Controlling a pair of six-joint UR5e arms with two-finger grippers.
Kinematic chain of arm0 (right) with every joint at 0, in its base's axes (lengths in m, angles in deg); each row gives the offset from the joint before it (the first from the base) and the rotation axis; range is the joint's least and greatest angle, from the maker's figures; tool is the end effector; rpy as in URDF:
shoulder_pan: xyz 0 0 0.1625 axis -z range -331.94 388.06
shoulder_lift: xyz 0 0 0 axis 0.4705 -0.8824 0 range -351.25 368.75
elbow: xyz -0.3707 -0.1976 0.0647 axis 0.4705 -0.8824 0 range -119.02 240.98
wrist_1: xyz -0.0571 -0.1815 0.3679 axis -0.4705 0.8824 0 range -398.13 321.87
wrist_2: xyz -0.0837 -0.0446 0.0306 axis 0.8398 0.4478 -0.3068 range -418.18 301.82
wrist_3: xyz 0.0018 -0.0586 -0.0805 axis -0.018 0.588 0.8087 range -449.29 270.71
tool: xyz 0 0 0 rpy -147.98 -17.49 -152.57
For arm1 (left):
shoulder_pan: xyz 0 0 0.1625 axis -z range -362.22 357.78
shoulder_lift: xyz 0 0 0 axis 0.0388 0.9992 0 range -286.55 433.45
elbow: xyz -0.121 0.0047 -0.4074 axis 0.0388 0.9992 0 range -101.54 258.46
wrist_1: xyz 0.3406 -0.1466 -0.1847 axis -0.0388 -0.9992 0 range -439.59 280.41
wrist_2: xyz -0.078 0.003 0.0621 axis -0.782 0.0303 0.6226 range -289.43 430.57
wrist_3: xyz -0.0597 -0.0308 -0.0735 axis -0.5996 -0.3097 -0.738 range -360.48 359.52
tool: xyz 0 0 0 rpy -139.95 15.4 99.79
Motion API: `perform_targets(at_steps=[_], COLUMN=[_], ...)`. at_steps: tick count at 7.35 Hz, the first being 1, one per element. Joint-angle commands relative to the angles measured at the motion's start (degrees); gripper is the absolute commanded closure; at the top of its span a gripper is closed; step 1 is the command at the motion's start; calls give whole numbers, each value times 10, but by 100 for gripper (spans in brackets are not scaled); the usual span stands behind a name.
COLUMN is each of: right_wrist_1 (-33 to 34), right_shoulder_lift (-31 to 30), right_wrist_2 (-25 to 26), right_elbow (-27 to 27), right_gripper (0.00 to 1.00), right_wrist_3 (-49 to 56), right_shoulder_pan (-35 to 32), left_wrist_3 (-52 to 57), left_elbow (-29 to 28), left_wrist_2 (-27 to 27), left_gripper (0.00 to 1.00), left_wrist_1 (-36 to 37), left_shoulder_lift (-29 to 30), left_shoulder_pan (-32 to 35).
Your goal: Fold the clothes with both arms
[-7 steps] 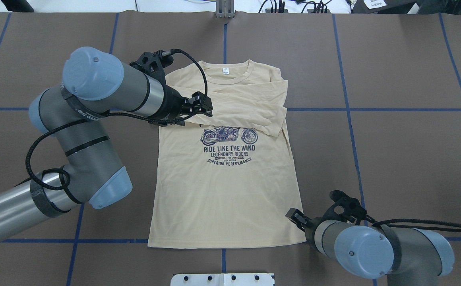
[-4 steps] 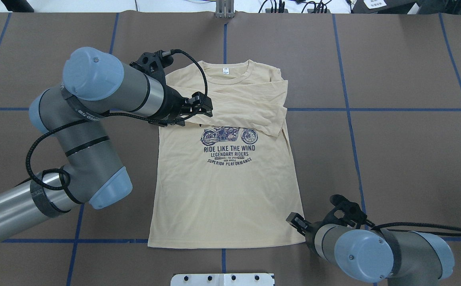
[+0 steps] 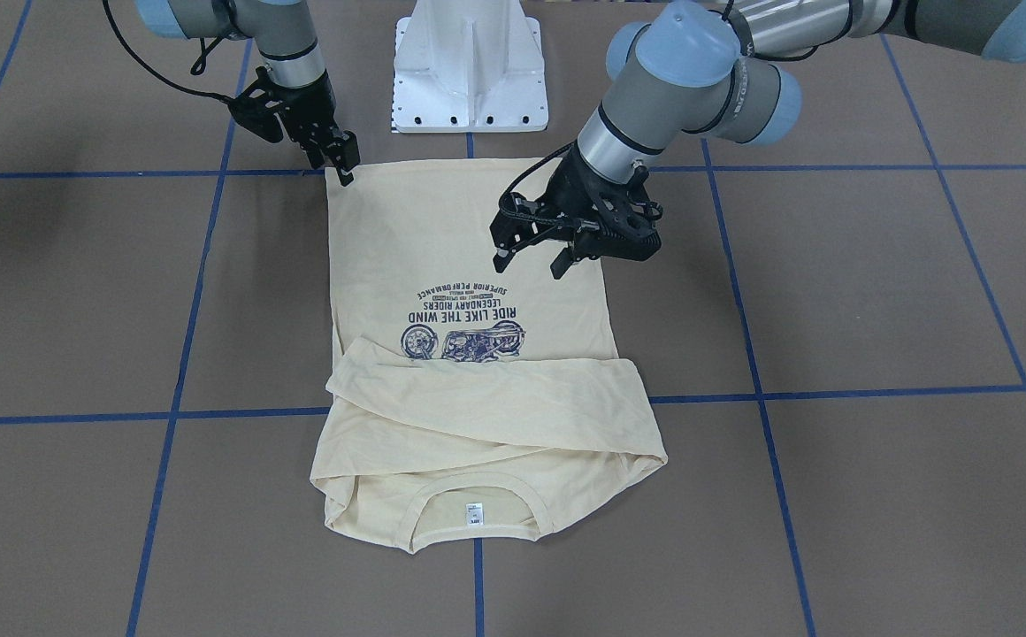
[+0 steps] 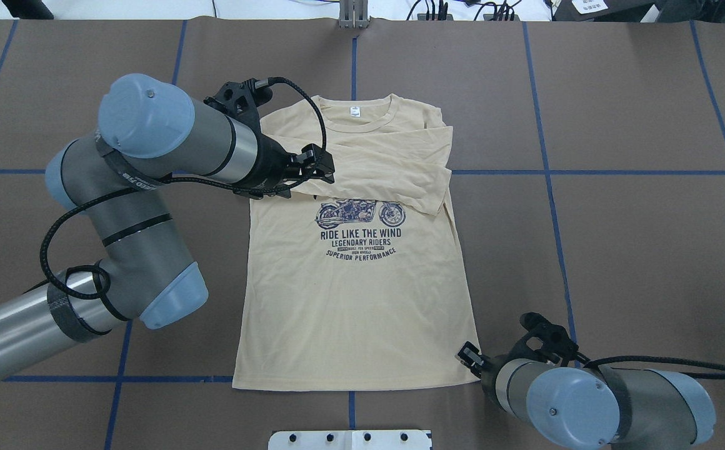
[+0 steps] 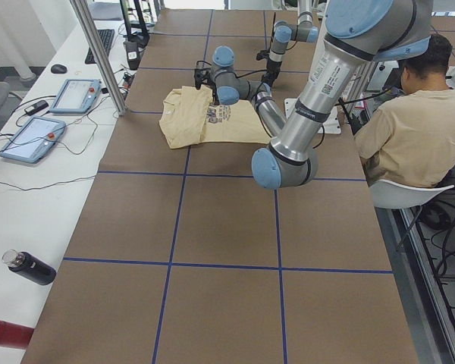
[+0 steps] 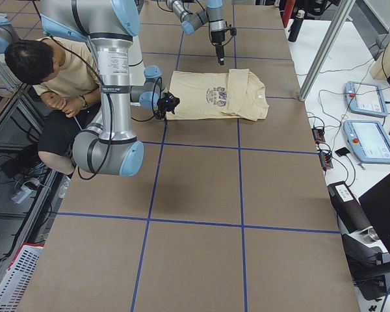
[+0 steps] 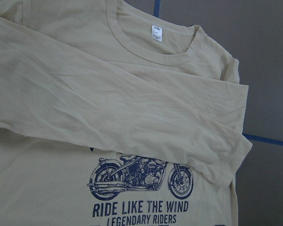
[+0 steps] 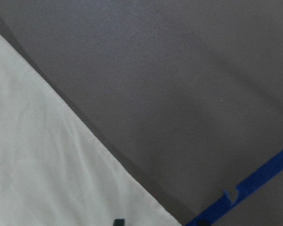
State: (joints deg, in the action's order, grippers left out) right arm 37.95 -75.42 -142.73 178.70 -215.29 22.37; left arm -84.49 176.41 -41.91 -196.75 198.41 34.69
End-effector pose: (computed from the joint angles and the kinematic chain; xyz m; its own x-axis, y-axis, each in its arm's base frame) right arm -0.4938 -0.1926 0.3623 0.4451 0.6325 0.6339 -0.5317 0.7563 -0.3812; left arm 0.4636 -0.4673 0.1813 0.2989 -0.1040 -0.9486 0.2377 0.9708 -0.0316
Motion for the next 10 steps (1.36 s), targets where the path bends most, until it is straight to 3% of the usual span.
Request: perform_targets(at_steps=[1, 2, 3, 4, 5, 8, 9, 10], right_wrist_1=[0, -1, 0, 0, 0, 0, 0, 0], right_shoulder_lift=[0, -4, -4, -5, -14, -19, -19, -20], right_wrist_2=[1, 1, -2, -2, -2, -1, -3, -2], right_elbow=[1, 1, 11, 14, 18, 23, 32, 36], right_gripper=[51, 54, 66, 91, 100, 100, 100, 100], right_wrist_3=[0, 0, 0, 0, 0, 0, 0, 0], right_shoulder_pan=[2, 2, 2, 1, 1, 2, 2, 2], left_wrist_3=[0, 0, 0, 0, 0, -7, -25, -55], left_elbow=[0, 1, 1, 1, 1, 0, 3, 25], left_wrist_2=[1, 1, 1, 1, 1, 2, 24, 80], left_gripper=[15, 15, 15, 15, 15, 15, 16, 16], left_wrist_1=[0, 0, 0, 0, 0, 0, 1, 16], left_shoulder_lift=[-1, -1, -1, -1, -1, -11, -27, -53], left_shoulder_pan=[0, 0, 0, 0, 0, -3, -7, -56])
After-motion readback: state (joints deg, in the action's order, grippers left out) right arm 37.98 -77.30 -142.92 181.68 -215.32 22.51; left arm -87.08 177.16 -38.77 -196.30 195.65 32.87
